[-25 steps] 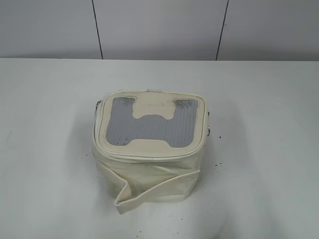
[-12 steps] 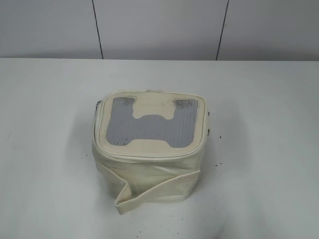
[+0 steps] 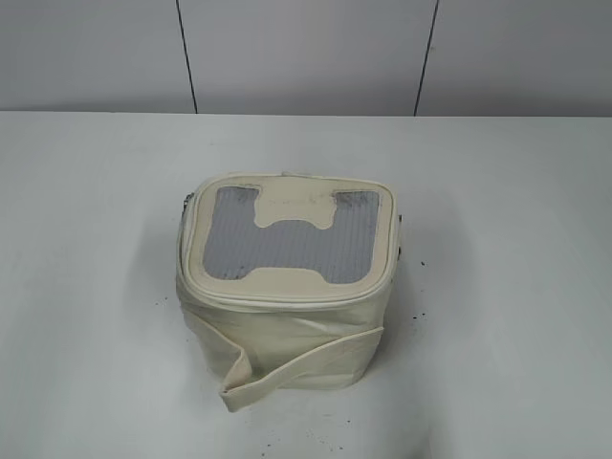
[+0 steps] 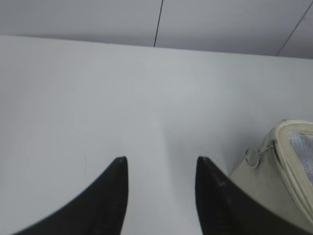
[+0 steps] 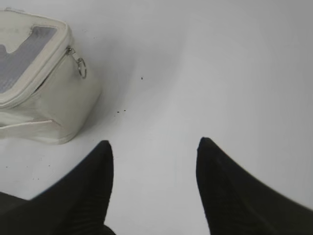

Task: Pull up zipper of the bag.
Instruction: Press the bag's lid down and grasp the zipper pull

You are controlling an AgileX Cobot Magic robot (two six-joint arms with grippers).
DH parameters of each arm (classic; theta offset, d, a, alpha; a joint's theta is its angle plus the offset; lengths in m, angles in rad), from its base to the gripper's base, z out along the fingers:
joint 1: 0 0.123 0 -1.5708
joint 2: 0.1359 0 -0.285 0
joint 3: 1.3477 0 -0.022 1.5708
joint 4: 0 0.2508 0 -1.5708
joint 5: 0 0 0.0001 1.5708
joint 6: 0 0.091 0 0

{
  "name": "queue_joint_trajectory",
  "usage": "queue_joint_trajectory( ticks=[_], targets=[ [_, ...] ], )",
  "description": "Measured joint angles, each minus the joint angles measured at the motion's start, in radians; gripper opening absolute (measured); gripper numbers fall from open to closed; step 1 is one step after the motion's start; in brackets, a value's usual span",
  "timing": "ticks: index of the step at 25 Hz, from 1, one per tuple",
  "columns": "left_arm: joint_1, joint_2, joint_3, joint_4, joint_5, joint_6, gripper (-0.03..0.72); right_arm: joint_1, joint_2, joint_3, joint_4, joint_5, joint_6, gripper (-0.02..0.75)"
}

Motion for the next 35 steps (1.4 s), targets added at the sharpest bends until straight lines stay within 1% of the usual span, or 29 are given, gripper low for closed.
queue_joint_trajectory(
  ticks=[3,6,8,13,15,17,22,24,27,30,32,35],
  targets=[
    [0.0,0.123,-0.033,-0.026,-0.003,0.045,0.357,0.059,0.158,-0.072,0.007,-0.018,-0.058,0.405],
    [0.0,0.25,-0.079,-0.075,0.009,0.13,0.358,0.111,0.358,-0.172,0.045,-0.018,-0.156,0.405],
    [0.0,0.31,-0.123,-0.114,0.042,0.191,0.358,0.135,0.495,-0.246,0.092,-0.017,-0.239,0.405],
    [0.0,0.471,-0.234,-0.217,0.187,0.303,0.358,0.145,0.816,-0.476,0.289,0.047,-0.564,0.405],
    [0.0,0.526,-0.273,-0.274,0.238,0.344,0.358,0.156,0.933,-0.589,0.333,0.094,-0.666,0.405],
    [0.0,0.579,-0.298,-0.331,0.27,0.382,0.362,0.173,1.046,-0.7,0.354,0.137,-0.717,0.405],
    [0.0,0.671,-0.335,-0.416,0.286,0.469,0.419,0.253,1.333,-1.018,0.347,0.272,-0.753,0.405],
    [0.0,0.704,-0.341,-0.455,0.288,0.502,0.427,0.288,1.436,-1.134,0.343,0.329,-0.754,0.405],
    [0.0,0.75,-0.345,-0.497,0.298,0.54,0.432,0.336,1.579,-1.305,0.339,0.37,-0.744,0.405],
    [0.0,0.798,-0.365,-0.506,0.332,0.557,0.433,0.369,1.7,-1.43,0.338,0.371,-0.735,0.405],
    [0.0,0.829,-0.381,-0.516,0.343,0.563,0.433,0.384,1.753,-1.485,0.338,0.371,-0.733,0.405],
    [0.0,0.873,-0.407,-0.533,0.352,0.571,0.433,0.396,1.799,-1.52,0.338,0.372,-0.726,0.405]
  ],
)
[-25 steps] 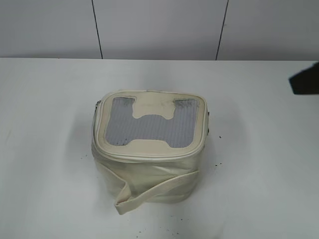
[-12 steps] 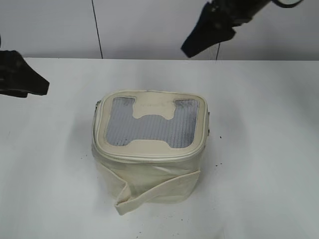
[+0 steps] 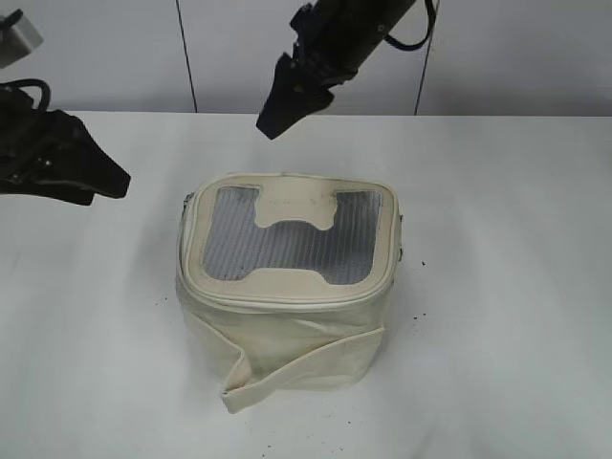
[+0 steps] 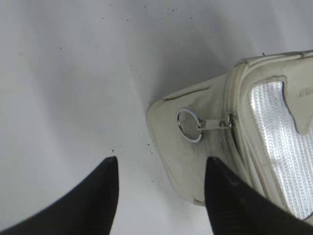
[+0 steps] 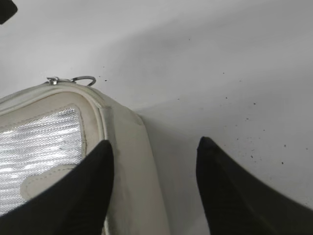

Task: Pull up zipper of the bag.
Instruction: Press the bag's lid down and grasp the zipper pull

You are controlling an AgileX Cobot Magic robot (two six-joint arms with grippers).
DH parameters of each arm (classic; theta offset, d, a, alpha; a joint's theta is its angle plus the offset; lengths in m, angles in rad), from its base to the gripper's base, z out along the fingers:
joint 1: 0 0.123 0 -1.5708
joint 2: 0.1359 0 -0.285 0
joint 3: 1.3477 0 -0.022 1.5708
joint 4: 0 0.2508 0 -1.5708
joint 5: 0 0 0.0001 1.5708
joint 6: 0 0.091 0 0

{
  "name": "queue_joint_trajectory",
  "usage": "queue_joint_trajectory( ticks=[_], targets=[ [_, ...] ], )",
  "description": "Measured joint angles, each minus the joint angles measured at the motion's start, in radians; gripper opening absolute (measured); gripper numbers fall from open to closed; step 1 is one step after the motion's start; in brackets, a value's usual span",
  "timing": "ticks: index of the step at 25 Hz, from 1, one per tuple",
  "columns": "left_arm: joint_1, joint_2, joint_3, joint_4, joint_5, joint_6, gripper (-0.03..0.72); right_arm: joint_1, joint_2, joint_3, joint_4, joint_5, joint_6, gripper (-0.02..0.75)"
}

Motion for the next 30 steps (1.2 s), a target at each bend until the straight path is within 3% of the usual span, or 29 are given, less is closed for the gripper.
queue_joint_trajectory(
  ticks=[7,26,30],
  targets=[
    [0.0,0.101,-0.061,-0.013,0.045,0.018,0.433,0.021,0.014,0.016,0.015,0.003,0.023,0.402],
    [-0.002,0.112,-0.064,-0.015,0.049,0.027,0.433,0.048,0.078,0.063,0.06,0.005,0.034,0.393],
    [-0.002,0.112,-0.064,-0.015,0.049,0.027,0.433,0.048,0.078,0.063,0.059,0.013,0.036,0.287]
  ],
)
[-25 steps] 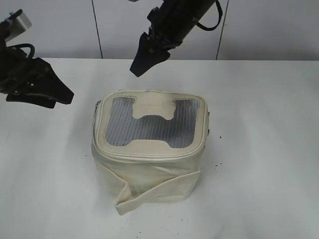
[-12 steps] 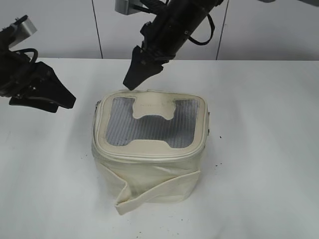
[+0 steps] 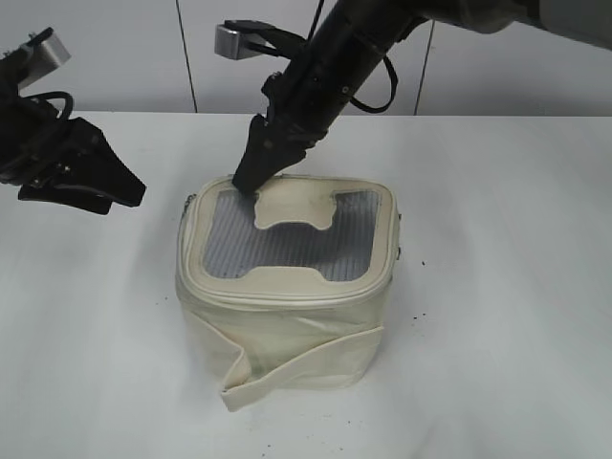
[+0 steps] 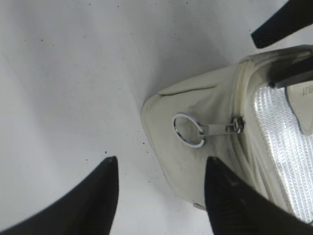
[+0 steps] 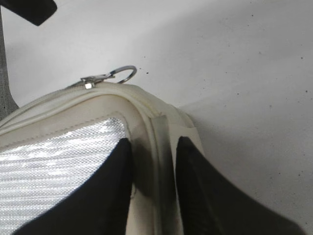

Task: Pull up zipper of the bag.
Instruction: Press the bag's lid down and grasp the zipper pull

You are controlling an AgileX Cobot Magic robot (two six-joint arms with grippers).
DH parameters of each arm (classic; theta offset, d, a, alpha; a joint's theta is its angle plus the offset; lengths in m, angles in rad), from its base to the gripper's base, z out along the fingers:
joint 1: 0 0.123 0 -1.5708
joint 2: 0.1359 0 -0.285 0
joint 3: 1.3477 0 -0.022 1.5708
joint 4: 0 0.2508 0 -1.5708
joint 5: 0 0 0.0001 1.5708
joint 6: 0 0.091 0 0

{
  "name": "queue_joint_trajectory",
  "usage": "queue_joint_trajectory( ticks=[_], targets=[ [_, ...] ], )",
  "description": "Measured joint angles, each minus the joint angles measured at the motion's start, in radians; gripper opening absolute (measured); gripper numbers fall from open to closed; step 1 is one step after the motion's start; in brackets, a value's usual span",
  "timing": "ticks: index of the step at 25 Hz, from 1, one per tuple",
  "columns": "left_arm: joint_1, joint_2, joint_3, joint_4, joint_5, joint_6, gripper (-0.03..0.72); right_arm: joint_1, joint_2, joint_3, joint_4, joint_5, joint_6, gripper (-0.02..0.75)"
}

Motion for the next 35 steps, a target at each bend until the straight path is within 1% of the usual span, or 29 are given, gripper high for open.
queue_joint_trajectory(
  ticks=[3,5,7,9,11,13,18,20,22,27,30,35],
  targets=[
    [0.0,0.0,0.0,0.0,0.0,0.006,0.433,0.002,0.0,-0.001,-0.011,0.007,0.01,0.191],
    [-0.001,0.0,0.0,0.0,0.0,0.042,0.45,0.002,0.0,-0.001,-0.014,0.01,0.014,0.146],
    [-0.011,0.0,0.0,0.0,-0.004,0.095,0.477,0.002,0.0,-0.001,-0.014,0.012,0.018,0.073],
    [-0.025,0.0,0.0,0.0,-0.007,0.157,0.502,0.002,0.0,-0.001,-0.014,0.012,0.031,0.031],
    [-0.038,0.0,0.0,0.001,-0.01,0.214,0.512,0.002,0.0,-0.001,-0.015,0.012,0.043,0.025],
    [-0.044,0.0,0.0,0.012,-0.01,0.243,0.516,0.002,0.0,-0.001,-0.018,0.012,0.052,0.025],
    [-0.045,0.0,0.0,0.121,-0.006,0.255,0.517,0.003,0.0,-0.001,-0.025,0.012,0.061,0.019],
    [-0.049,0.0,0.0,0.138,-0.012,0.268,0.517,0.003,0.0,-0.001,-0.025,0.012,0.062,0.019],
    [-0.066,0.0,0.0,0.153,-0.024,0.283,0.517,0.003,0.0,-0.001,-0.025,0.012,0.064,0.019],
    [-0.133,0.0,0.0,0.195,-0.034,0.294,0.518,0.003,0.0,-0.001,-0.025,0.012,0.068,0.018],
    [-0.163,0.0,0.0,0.211,-0.076,0.295,0.518,0.003,0.0,-0.001,-0.025,0.012,0.069,0.018],
    [-0.186,0.002,0.0,0.216,-0.135,0.295,0.518,0.003,0.0,-0.001,-0.025,0.012,0.07,0.017]
  ],
)
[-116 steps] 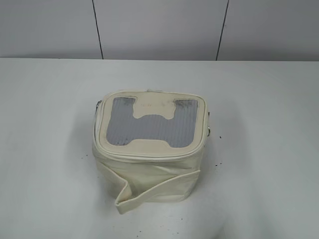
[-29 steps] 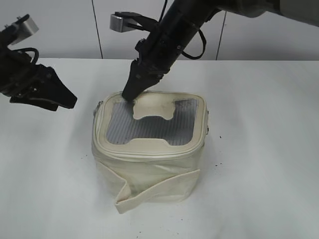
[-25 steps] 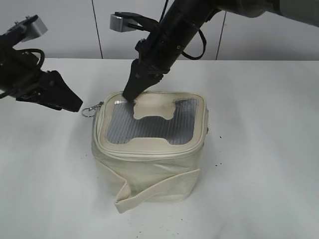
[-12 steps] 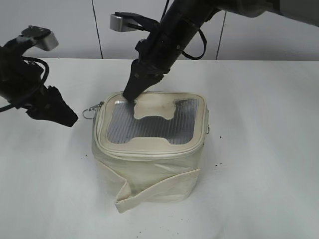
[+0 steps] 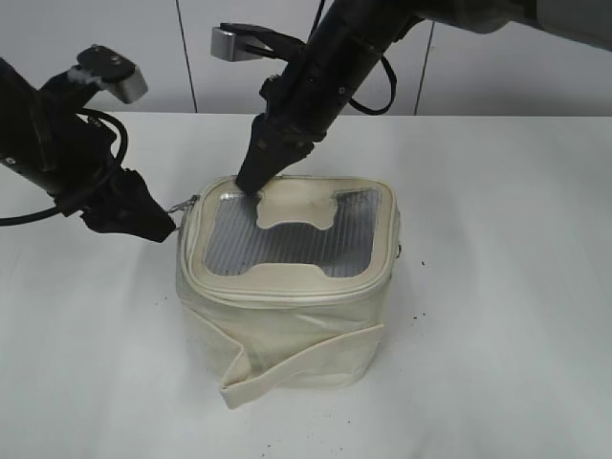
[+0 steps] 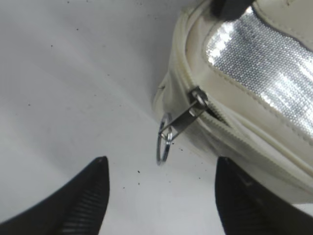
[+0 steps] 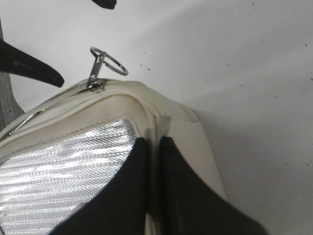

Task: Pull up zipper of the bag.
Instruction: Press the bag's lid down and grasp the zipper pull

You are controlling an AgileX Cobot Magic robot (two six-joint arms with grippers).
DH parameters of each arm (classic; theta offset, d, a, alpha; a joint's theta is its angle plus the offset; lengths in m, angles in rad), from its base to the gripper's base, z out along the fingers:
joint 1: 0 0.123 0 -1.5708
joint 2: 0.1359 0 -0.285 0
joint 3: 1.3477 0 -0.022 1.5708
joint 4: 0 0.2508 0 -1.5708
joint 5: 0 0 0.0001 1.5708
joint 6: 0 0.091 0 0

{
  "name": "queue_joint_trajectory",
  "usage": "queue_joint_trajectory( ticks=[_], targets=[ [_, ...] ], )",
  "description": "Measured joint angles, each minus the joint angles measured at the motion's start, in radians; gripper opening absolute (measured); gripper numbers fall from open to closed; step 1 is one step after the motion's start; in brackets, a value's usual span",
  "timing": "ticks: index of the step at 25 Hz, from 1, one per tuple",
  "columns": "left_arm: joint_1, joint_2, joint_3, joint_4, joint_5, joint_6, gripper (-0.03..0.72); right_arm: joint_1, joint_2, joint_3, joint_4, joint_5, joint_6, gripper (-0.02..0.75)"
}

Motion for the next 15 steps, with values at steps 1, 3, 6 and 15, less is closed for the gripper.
queue_joint_trajectory(
  ticks=[1,3,6,15],
  targets=[
    [-0.005,0.003,0.0,-0.001,-0.003,0.0,0.518,0.0,0.0,0.0,0.0,0.0,0.0,0.016],
    [-0.01,0.018,0.0,-0.005,-0.013,0.0,0.518,0.0,0.0,0.0,0.0,0.0,0.001,0.016],
    [-0.012,0.05,0.0,-0.026,-0.028,0.0,0.499,0.0,0.0,0.0,0.0,0.0,0.001,0.016],
    [-0.012,0.065,0.0,-0.053,-0.053,0.0,0.025,0.0,0.0,-0.001,-0.001,0.0,0.004,0.016]
  ],
)
